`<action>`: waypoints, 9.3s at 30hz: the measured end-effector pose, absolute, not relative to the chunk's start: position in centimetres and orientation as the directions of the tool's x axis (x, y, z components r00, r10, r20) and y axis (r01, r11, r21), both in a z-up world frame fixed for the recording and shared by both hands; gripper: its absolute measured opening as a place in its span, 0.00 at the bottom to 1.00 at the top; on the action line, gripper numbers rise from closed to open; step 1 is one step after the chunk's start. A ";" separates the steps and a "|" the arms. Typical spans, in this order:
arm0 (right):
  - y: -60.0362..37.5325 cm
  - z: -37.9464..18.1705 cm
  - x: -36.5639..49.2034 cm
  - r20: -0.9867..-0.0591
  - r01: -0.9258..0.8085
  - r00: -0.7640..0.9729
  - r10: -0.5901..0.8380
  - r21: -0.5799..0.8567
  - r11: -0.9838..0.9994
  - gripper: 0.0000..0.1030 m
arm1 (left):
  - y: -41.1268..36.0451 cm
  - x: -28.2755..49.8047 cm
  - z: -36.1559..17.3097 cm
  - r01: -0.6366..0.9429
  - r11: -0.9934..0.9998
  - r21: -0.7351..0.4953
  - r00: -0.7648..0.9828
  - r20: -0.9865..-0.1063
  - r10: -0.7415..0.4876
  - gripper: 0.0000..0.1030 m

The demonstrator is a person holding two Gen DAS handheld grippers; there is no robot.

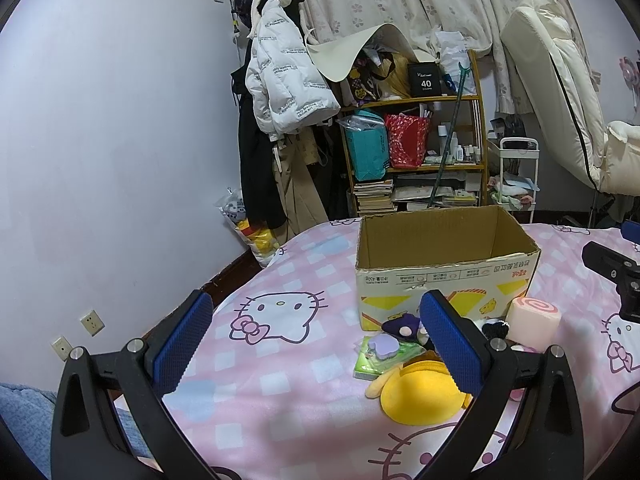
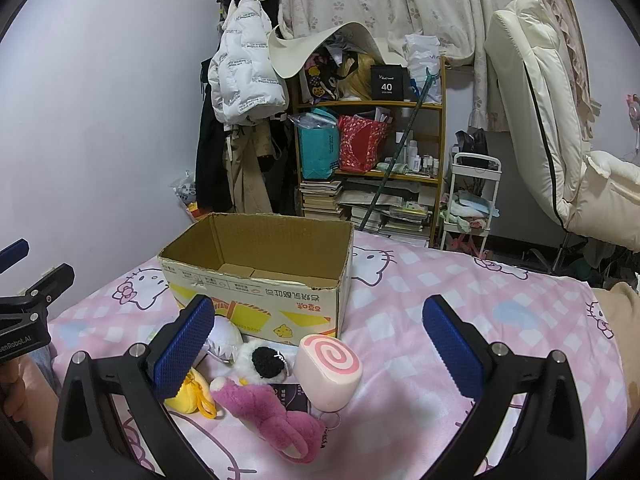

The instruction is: Organize soft objects

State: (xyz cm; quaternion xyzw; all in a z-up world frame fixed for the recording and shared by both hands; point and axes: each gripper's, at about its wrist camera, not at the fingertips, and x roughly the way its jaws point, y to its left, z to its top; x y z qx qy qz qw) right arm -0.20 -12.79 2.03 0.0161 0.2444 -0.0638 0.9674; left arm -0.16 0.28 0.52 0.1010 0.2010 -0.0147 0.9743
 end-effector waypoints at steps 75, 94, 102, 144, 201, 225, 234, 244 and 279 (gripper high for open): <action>-11.0 -4.6 4.7 -0.763 0.001 0.646 0.026 0.035 0.999 1.00 | -4.9 8.7 -8.3 0.316 0.942 0.108 0.574 -0.813 -0.100 0.99; -10.4 -9.4 6.8 -0.896 -0.018 0.442 0.044 0.041 0.999 1.00 | -5.1 10.6 -12.2 0.365 0.930 -0.037 0.368 -0.912 -0.181 0.99; -11.4 -11.3 7.5 -0.929 0.028 0.365 0.063 0.079 0.996 0.68 | -5.5 10.5 -13.1 0.367 0.930 -0.027 0.341 -0.926 -0.161 0.99; -13.8 -0.5 1.1 -0.565 0.031 0.818 0.110 0.234 0.972 0.58 | -0.3 1.6 -1.9 0.256 0.966 0.045 0.792 -0.582 -0.183 0.78; -14.0 3.4 11.5 -0.368 -0.031 0.926 0.080 0.138 0.990 0.59 | -4.6 11.9 1.2 0.221 0.961 0.166 0.926 -0.346 -0.153 0.81; -14.6 -1.5 15.1 -0.510 -0.030 0.850 0.127 0.194 0.981 0.73 | -6.0 15.5 -3.2 0.291 0.941 0.171 0.868 -0.462 -0.184 0.87; -14.6 -1.1 14.2 -0.516 0.012 0.852 0.083 0.179 0.984 0.88 | -5.2 15.3 -3.0 0.264 0.953 0.150 0.862 -0.479 -0.164 0.96; -14.5 0.4 11.5 -0.500 0.031 0.864 0.058 0.167 0.985 0.96 | -4.1 12.3 -2.1 0.270 0.948 0.171 0.856 -0.493 -0.155 0.96; -13.2 2.0 4.4 -0.496 0.085 0.867 -0.048 0.053 0.995 1.00 | 0.1 5.8 0.8 0.198 0.975 0.100 0.830 -0.546 -0.112 0.96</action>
